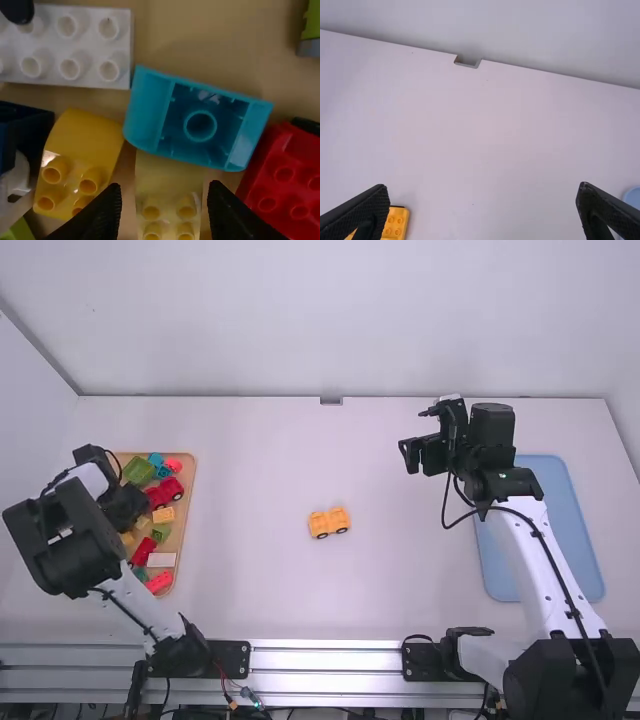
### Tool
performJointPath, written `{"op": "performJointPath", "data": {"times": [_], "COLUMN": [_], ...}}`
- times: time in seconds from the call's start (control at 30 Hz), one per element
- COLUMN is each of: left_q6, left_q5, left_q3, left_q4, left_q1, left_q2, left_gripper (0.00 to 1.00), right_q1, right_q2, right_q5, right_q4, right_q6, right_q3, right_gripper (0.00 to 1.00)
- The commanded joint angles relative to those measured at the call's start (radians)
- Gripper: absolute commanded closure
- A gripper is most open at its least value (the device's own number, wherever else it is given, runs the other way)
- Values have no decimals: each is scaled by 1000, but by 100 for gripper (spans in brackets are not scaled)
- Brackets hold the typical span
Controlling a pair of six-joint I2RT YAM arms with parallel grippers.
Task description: Assemble lego blocks to make yellow taxi
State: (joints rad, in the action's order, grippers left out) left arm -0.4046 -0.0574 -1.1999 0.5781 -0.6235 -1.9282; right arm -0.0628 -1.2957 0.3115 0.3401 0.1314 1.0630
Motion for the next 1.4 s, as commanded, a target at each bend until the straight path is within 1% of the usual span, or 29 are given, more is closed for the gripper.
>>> {"op": "performJointPath", "data": {"times": [0.0, 0.13, 0.23, 0.43, 0.53, 0.57, 0.6, 0.73, 0.8, 0.87, 0.93, 1.03, 1.17, 1.27, 1.37], "left_q6": [-7, -7, -9, -10, -8, -6, -10, -10, -11, -12, -40, -183, -292, -323, -397], "left_q5": [-11, -11, -11, -11, -11, -5, -8, -8, -7, -8, -8, -8, -3, 43, 79], "left_q3": [21, 32, 42, 61, 60, 60, 60, 60, 59, 47, 26, -53, -107, -103, -62], "left_q4": [6, -13, -21, -42, -41, -42, -42, -42, -42, -32, -10, 103, 178, 173, 175], "left_q1": [3, 3, 3, 14, 8, 8, 8, 8, 9, 12, 12, 12, 13, 29, 61], "left_q2": [-17, -17, -17, -17, -17, -17, -17, -17, -17, -17, -17, -6, 35, 96, 195], "left_gripper": [54, 54, 58, 58, 63, 65, 70, 74, 82, 98, 98, 98, 98, 98, 98], "right_q1": [-4, -4, -4, -4, -4, -4, -4, -4, -4, -4, -4, -4, -4, -4, -4], "right_q2": [-6, -6, -6, -6, -6, -6, -6, -6, -6, -6, -6, -6, -6, -6, -6], "right_q5": [6, 6, 6, 6, 6, 6, 6, 6, 6, 6, 6, 6, 6, 6, 6], "right_q4": [2, 2, 6, 9, 9, 9, 10, 13, 14, 13, 12, 13, 13, 13, 15], "right_q6": [-3, -3, -4, -4, -3, -4, -3, -3, -4, -4, -3, -3, -3, -3, -4], "right_q3": [36, 36, 36, 36, 36, 36, 36, 36, 36, 36, 36, 36, 36, 36, 36], "right_gripper": [2, 1, 2, 2, 2, 2, 2, 2, 2, 2, 2, 1, 2, 2, 2]}}
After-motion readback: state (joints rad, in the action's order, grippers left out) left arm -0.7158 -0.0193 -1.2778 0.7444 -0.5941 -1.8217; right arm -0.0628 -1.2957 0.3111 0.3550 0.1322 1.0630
